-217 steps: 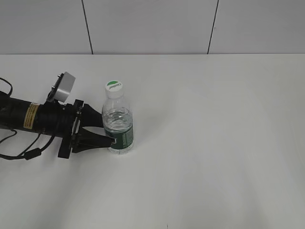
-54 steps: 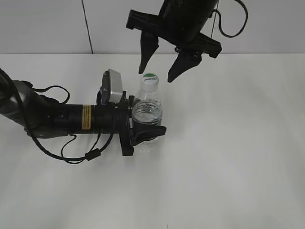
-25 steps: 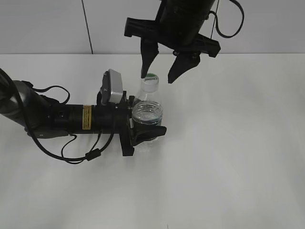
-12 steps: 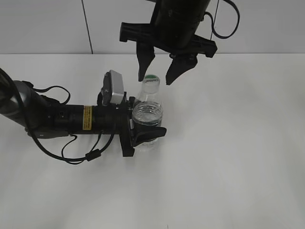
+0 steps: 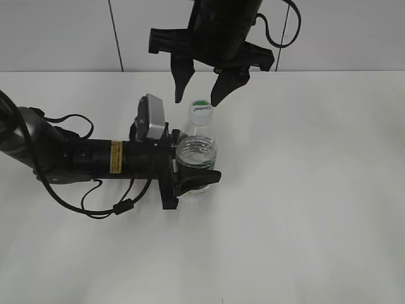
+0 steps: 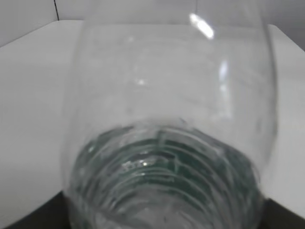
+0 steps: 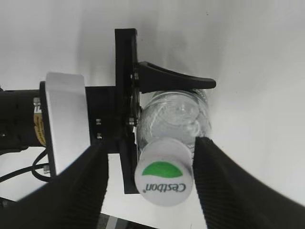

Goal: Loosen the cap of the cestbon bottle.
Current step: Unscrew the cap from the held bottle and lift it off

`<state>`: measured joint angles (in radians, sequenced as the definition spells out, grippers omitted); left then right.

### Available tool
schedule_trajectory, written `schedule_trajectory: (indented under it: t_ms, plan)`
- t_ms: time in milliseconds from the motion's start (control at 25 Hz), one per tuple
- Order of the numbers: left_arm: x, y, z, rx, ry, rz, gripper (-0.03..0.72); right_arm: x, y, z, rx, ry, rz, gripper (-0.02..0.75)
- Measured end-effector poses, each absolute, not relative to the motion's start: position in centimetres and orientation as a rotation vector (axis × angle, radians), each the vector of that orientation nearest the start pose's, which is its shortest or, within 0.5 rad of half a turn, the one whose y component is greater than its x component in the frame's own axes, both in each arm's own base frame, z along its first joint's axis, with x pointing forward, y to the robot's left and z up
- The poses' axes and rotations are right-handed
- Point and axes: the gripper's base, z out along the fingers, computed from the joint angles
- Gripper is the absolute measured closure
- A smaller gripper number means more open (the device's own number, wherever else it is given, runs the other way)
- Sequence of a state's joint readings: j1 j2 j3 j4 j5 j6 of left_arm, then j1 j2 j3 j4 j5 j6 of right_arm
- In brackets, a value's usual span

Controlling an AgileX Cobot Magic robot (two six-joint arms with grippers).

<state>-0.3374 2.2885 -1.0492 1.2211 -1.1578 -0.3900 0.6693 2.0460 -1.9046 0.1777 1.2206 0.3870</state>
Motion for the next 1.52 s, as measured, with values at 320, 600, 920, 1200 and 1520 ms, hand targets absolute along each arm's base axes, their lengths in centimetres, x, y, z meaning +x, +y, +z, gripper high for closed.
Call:
schedule_trajectory:
  t_ms: [320,600,920,1200,1520]
  plan:
    - [33.0,-19.9,6.8,1.277,1.449,-0.982,0.279,33.6,28.8,27.8,-0.387,2.916,0.439,0.307]
    - [33.0,-19.9,6.8,1.279,1.448,-0.981,0.279,33.5,28.9,27.7,-0.404,2.916,0.43,0.305]
    - [33.0,-19.9,6.8,1.281,1.45,-0.979,0.279,33.1,28.8,26.7,-0.406,2.956,0.422,0.305]
    - [33.0,-19.9,6.8,1.281,1.452,-0.978,0.279,33.1,28.8,26.7,-0.427,2.953,0.42,0.305]
    - [33.0,-19.9,6.8,1.281,1.453,-0.977,0.279,32.8,28.5,27.4,-0.434,2.937,0.422,0.305]
